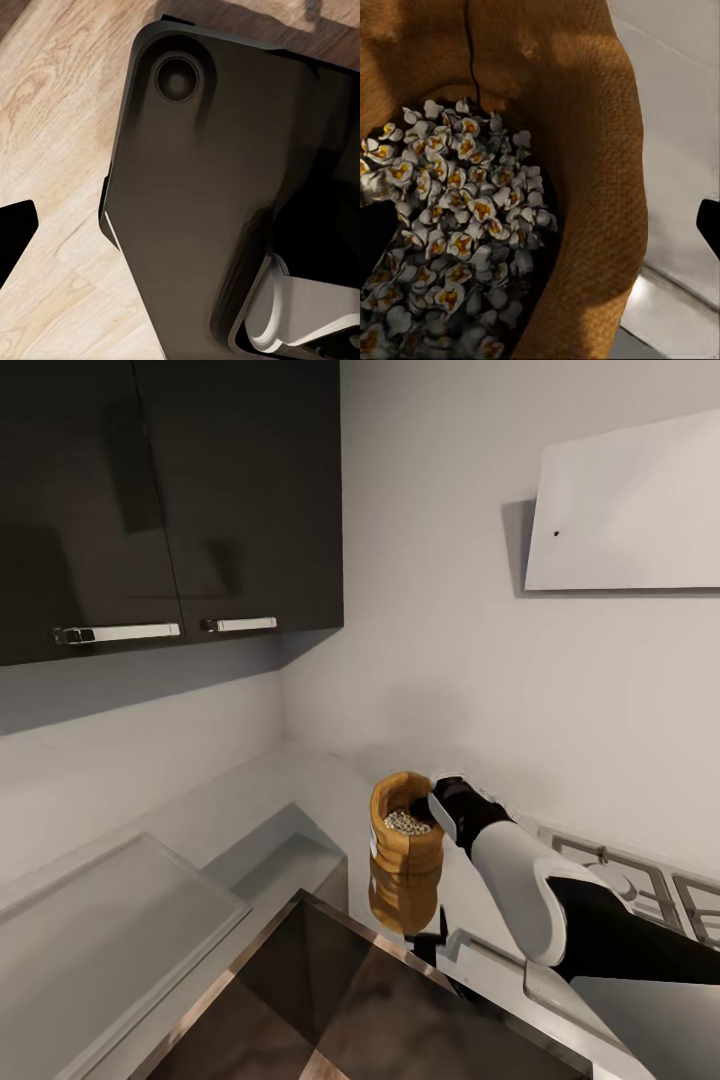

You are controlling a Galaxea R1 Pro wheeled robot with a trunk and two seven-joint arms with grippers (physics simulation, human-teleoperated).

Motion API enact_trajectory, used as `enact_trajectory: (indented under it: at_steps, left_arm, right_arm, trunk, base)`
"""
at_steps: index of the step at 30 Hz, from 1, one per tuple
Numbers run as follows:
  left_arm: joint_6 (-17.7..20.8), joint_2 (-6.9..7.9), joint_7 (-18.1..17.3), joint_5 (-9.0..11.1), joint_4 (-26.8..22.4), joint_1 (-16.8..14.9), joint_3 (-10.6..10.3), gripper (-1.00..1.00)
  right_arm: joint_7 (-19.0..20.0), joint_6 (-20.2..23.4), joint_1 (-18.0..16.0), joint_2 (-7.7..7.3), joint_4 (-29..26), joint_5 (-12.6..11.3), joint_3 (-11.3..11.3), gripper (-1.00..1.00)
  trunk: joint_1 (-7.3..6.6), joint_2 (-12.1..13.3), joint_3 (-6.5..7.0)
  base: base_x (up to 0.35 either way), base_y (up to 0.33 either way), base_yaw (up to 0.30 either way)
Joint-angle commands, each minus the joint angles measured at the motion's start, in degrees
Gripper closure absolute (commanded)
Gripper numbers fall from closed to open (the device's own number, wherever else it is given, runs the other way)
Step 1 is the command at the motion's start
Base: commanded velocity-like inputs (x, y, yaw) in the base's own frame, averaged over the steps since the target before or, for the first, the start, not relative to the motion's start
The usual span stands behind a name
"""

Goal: In the kitchen, take the popcorn bag from the countertop, put it into the microwave, and heat it until the popcorn is cooked so the cooked popcorn ends up inside the bag.

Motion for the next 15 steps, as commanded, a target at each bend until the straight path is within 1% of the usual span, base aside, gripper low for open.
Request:
enact_trajectory:
  at_steps: [1,4,10,12,15]
  left_arm:
    - [-0.04,-0.03,0.0,0.1,-0.1,0.03,0.35,-1.0]
    - [-0.04,0.0,0.0,0.11,-0.1,0.03,0.35,-1.0]
    - [-0.04,-0.02,0.0,0.09,-0.1,0.03,0.35,-1.0]
    - [-0.04,-0.01,0.0,0.07,-0.1,0.03,0.35,-1.0]
    - [-0.04,0.01,0.0,0.07,-0.1,0.03,0.4,-1.0]
  right_arm:
    - [-0.04,0.22,-0.04,-0.05,0.31,0.48,-0.46,-1.0]
    - [-0.09,0.2,-0.04,-0.45,0.86,0.5,-0.46,-1.0]
    - [-0.12,0.24,-0.04,-0.79,0.94,0.51,-0.47,-1.0]
    - [-0.1,0.26,-0.04,-1.29,1.01,0.52,-0.46,-1.0]
    - [-0.05,0.26,-0.04,-1.6,1.15,0.45,-0.46,-1.0]
  trunk:
    - [0.01,-0.07,-0.08]
    - [0.01,-0.07,-0.08]
    - [0.01,-0.07,-0.08]
    - [0.01,-0.07,-0.08]
    - [0.01,-0.07,-0.08]
  base:
    - [0.0,0.0,0.0]
    - [0.0,0.0,0.0]
    - [0.0,0.0,0.0]
    - [0.0,0.0,0.0]
    - [0.0,0.0,0.0]
